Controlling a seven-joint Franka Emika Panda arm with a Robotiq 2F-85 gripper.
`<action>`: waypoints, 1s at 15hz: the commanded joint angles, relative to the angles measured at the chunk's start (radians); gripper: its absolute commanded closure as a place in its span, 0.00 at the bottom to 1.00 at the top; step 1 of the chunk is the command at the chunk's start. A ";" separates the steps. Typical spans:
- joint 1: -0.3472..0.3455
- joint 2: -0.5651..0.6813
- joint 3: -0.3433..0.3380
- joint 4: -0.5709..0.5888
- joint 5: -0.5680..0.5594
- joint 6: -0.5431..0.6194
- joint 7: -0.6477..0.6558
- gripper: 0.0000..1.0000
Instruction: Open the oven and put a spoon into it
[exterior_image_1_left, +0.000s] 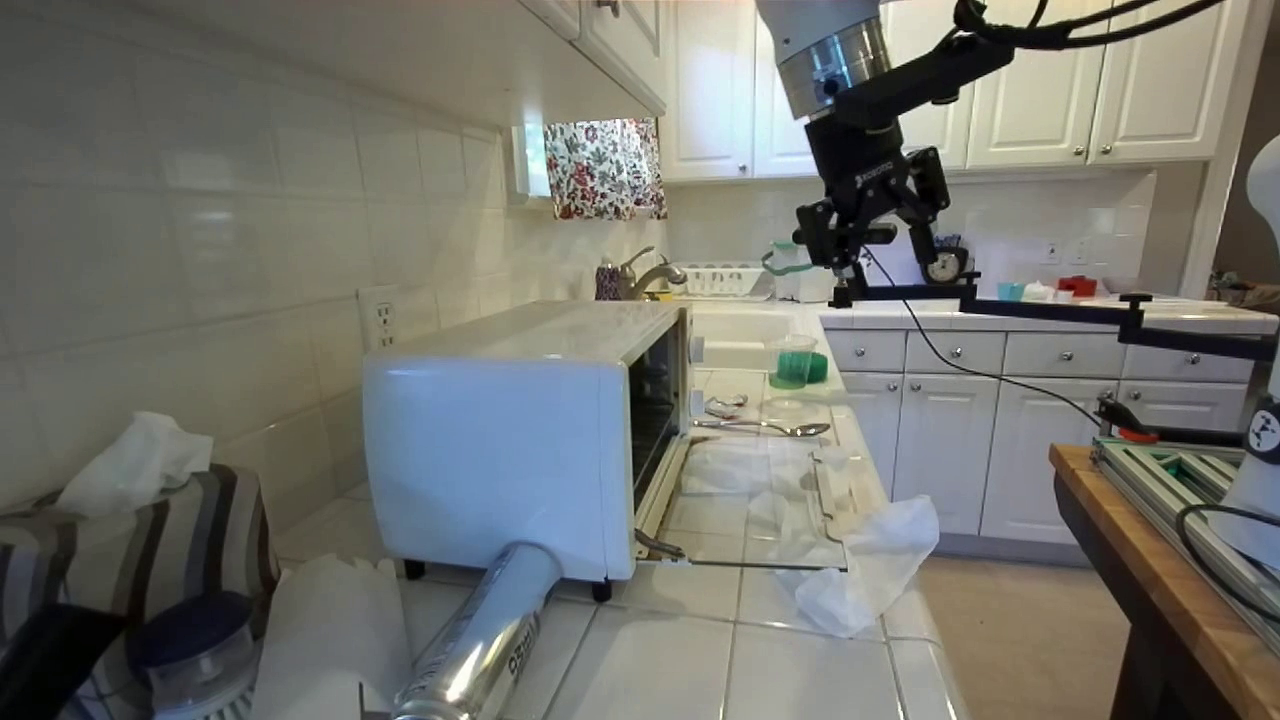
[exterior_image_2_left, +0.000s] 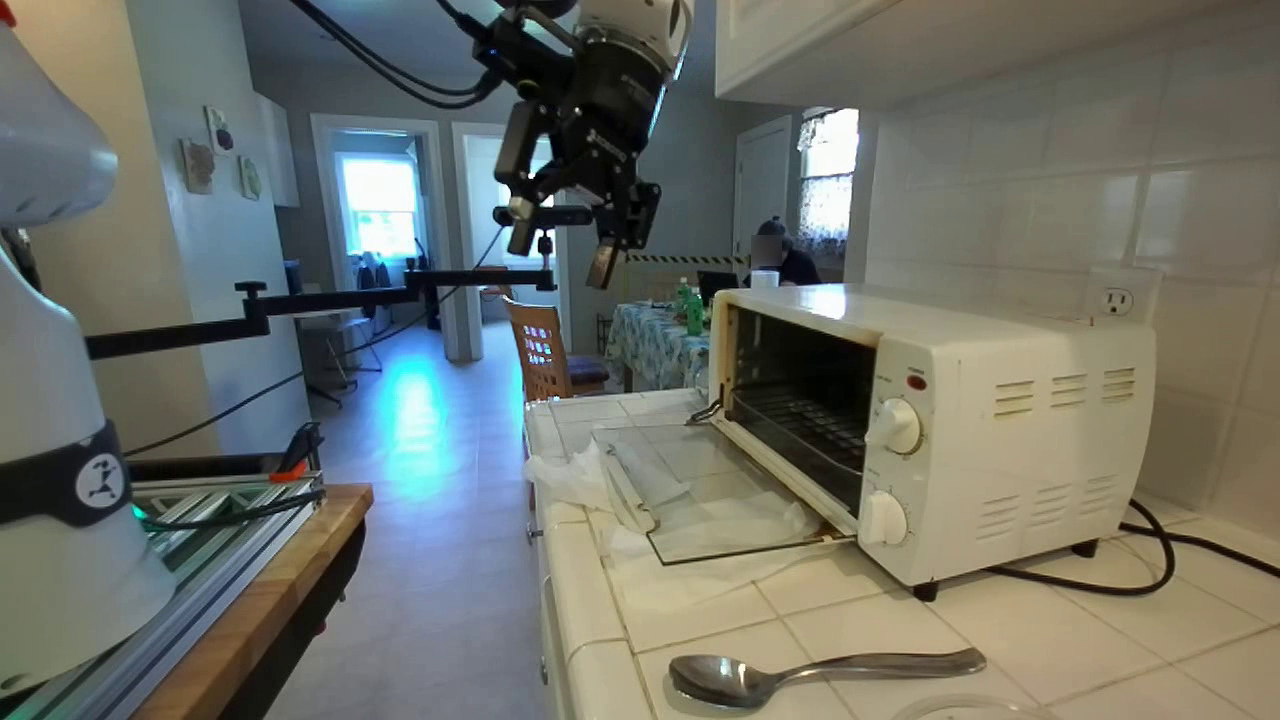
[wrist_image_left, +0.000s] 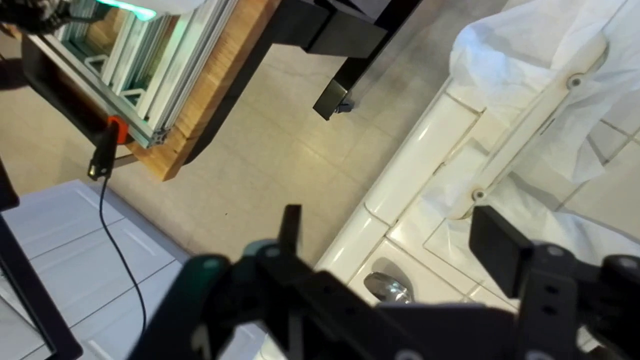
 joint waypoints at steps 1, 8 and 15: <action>-0.058 -0.168 -0.024 -0.199 -0.055 0.172 -0.177 0.00; -0.122 -0.163 0.002 -0.202 -0.047 0.188 -0.129 0.00; -0.110 -0.197 0.057 -0.248 -0.219 0.348 -0.256 0.00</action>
